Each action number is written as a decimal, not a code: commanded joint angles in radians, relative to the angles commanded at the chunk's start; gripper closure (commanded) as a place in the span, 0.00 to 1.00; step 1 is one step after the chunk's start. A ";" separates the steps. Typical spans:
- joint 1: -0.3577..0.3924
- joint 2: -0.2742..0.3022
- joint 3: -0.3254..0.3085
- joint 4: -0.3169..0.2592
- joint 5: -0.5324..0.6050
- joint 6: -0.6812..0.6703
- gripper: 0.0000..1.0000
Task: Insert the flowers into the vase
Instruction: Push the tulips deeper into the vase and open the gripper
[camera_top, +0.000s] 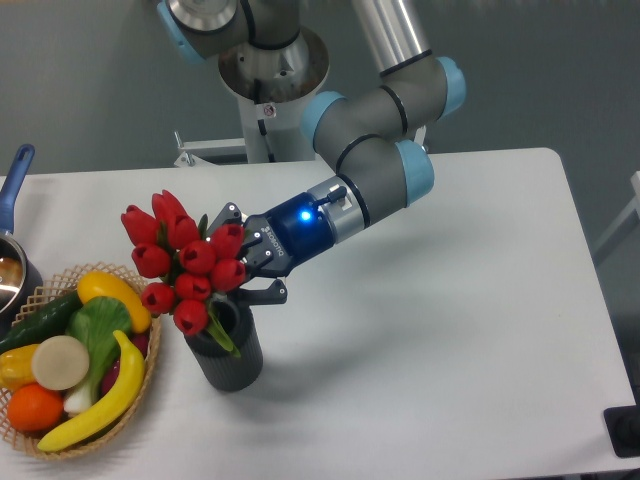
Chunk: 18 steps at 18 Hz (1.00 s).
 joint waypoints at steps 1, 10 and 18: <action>0.000 -0.008 0.000 0.000 0.000 0.000 0.65; 0.006 -0.055 -0.005 0.000 0.011 0.038 0.65; 0.008 -0.078 -0.005 0.000 0.034 0.044 0.63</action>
